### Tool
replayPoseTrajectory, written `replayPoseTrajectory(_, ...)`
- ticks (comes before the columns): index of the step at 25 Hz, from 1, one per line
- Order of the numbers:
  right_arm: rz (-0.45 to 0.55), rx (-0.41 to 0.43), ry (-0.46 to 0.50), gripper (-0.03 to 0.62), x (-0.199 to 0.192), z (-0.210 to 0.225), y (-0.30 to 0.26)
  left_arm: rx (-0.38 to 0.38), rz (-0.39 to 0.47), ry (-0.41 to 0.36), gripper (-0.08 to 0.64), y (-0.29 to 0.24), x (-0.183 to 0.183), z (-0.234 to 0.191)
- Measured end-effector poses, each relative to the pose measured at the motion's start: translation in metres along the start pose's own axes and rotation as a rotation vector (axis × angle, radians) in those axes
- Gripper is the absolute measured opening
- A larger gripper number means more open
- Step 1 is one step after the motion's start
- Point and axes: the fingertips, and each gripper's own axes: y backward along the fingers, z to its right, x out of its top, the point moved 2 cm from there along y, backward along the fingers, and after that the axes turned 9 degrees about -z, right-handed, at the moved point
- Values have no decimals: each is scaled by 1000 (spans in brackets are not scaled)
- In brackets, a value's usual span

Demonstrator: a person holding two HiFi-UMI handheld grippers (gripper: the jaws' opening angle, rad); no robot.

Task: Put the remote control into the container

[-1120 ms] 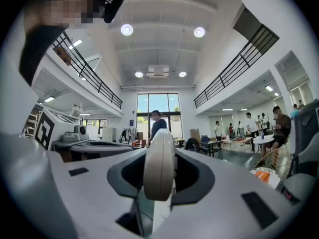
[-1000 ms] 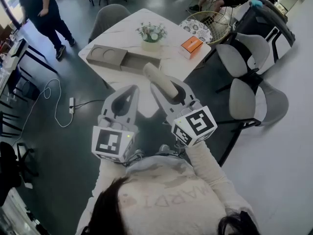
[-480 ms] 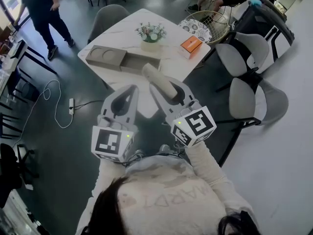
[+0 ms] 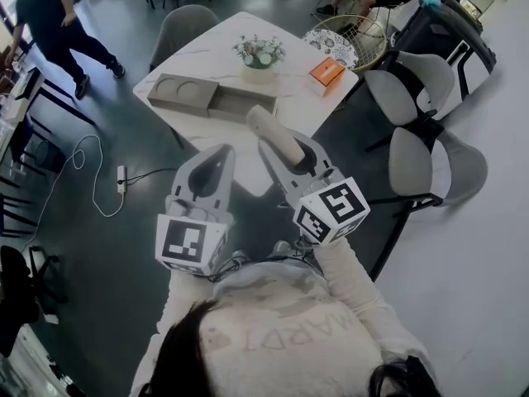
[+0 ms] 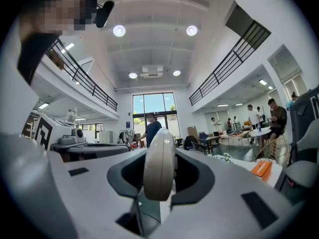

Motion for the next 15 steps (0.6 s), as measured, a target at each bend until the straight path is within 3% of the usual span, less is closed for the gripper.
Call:
replayPoseTrajectory(8, -11, -59, -42, 118, -9, 1, -16, -40, 10, 7, 14, 17, -11, -14)
replayPoseTrajectory(15, -90, -91, -35, 118, -26, 25, -41, -62, 17, 22, 14, 12, -13, -20)
